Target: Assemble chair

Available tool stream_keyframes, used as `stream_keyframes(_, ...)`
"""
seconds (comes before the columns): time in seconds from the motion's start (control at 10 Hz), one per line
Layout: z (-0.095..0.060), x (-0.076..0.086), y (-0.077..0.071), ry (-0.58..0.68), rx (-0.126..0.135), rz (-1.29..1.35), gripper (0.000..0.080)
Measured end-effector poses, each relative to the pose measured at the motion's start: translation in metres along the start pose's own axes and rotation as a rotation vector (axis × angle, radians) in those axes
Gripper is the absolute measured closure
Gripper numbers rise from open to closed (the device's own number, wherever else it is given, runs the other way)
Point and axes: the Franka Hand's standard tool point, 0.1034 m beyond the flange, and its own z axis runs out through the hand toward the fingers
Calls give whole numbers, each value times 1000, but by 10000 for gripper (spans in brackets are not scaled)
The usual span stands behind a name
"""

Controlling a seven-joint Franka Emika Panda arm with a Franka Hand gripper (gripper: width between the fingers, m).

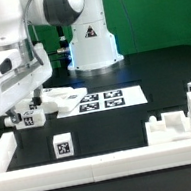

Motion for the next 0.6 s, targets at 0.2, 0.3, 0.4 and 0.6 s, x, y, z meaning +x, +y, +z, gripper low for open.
stream_keyframes(0.2,3,-1,-2,-2,7,7,179)
stream_keyframes(0.3,3,-2,-2,-2,8,8,179)
stream_keyframes(0.4,3,-2,-2,-2,8,8,313)
stream_keyframes(0.6,3,-2,-2,-2,7,18,479)
